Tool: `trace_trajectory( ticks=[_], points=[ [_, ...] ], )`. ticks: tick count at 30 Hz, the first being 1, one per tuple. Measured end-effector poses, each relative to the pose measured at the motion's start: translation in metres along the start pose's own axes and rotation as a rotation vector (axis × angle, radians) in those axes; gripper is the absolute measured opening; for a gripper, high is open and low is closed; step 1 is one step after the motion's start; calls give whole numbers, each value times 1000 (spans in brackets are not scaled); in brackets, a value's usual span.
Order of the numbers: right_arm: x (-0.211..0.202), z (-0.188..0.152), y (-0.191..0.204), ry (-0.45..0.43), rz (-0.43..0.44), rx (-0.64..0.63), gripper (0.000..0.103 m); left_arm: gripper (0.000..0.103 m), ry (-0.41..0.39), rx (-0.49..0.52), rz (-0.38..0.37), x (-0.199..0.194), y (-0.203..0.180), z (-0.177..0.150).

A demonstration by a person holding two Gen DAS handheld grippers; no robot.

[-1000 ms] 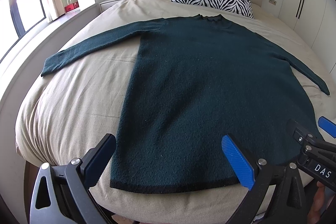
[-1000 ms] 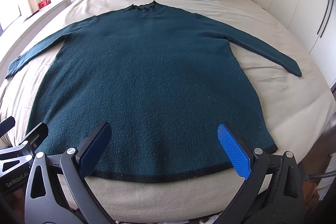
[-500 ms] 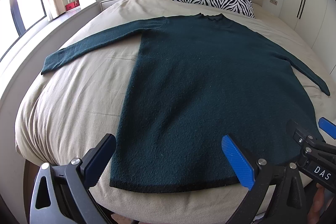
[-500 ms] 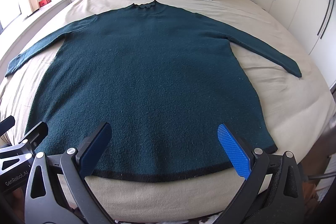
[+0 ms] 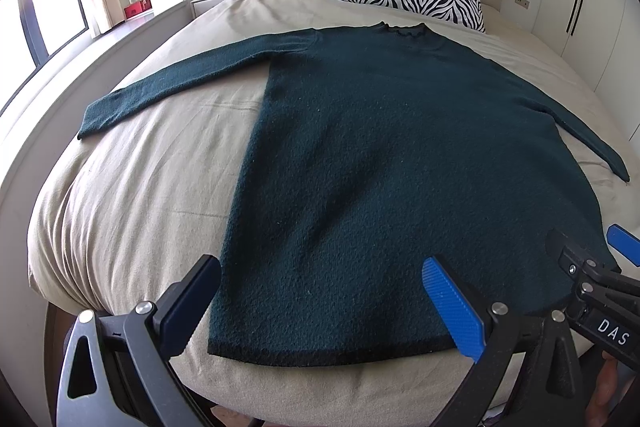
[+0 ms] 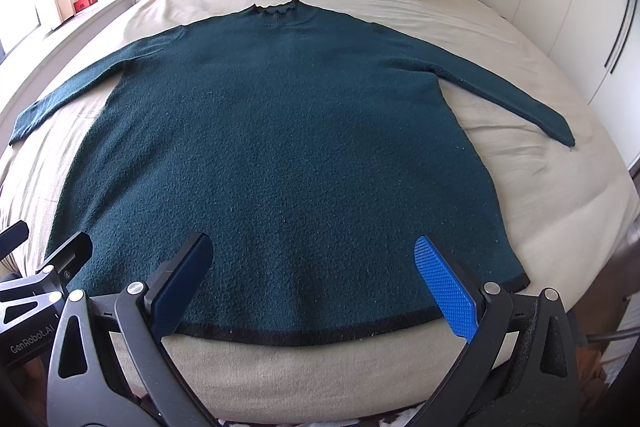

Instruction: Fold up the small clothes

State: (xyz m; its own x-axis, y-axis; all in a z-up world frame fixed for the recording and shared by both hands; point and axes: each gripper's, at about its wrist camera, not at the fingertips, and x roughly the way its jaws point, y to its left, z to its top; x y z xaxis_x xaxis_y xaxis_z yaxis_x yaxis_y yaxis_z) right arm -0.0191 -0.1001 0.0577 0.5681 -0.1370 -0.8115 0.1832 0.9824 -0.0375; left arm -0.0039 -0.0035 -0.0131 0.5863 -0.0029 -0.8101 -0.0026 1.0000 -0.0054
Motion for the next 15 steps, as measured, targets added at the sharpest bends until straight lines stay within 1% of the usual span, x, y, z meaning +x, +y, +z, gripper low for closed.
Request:
trace_trajectory(
  ticks=[11,15],
  points=[
    [0,-1,0,-1,-1,1,103,103,2,-2,2,0,0,-2],
    [1,-6,-2,0,-2,4,103,103,2,-2,2,1,0,-1]
  ],
)
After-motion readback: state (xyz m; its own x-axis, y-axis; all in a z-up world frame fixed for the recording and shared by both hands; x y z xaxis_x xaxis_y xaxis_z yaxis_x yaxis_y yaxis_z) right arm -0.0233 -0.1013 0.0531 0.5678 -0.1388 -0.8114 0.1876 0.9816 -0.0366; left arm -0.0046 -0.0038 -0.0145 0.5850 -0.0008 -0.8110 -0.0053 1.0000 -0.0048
